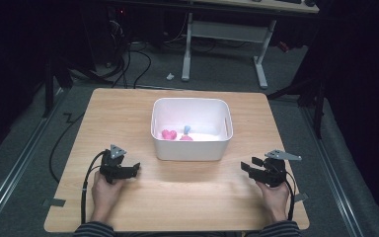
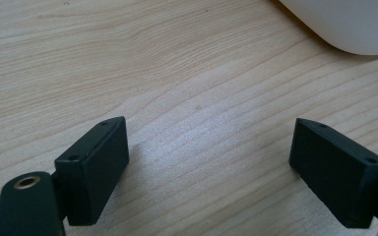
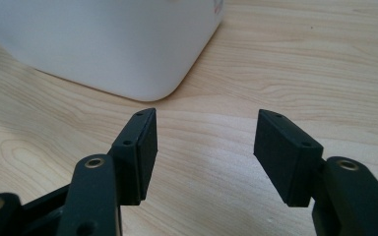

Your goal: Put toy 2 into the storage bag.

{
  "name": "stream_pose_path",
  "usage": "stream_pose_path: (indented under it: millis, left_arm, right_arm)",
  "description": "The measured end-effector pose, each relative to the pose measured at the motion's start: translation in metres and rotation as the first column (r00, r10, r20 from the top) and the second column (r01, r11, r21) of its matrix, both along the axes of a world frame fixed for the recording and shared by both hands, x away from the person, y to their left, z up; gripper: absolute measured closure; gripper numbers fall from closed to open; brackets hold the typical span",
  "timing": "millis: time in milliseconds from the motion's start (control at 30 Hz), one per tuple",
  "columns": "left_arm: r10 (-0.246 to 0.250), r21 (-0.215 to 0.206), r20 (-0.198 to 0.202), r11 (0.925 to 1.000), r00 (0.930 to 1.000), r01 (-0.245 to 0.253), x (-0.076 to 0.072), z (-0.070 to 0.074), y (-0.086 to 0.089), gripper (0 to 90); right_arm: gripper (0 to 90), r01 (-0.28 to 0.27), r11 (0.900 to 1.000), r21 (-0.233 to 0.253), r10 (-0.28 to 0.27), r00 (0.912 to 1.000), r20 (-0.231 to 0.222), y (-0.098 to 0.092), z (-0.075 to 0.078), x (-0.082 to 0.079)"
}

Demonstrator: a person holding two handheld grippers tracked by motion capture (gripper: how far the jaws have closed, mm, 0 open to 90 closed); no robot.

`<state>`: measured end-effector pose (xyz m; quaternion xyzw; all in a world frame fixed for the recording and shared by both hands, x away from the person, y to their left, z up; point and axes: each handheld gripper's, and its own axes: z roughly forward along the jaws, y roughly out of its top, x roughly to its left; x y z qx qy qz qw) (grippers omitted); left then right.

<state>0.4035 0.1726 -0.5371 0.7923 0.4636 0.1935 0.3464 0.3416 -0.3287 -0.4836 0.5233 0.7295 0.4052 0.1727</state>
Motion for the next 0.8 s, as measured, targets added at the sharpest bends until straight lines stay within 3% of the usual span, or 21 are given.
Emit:
stream_pose_path:
  millis: [633,800]
  left_arm:
    - [0.000,0.000,0.000,1.0000,1.0000,0.000,0.000,0.000,0.000,15.2]
    - [0.000,0.000,0.000,1.0000,1.0000,0.000,0.000,0.000,0.000,15.2]
  right_arm:
    - [42.3,0.017,0.999,-0.041,-0.019,0.9991,-0.038,0.007,-0.023,0.012]
    - [41.0,0.026,0.990,-0.136,-0.030,0.9993,-0.023,0.013,-0.028,0.015]
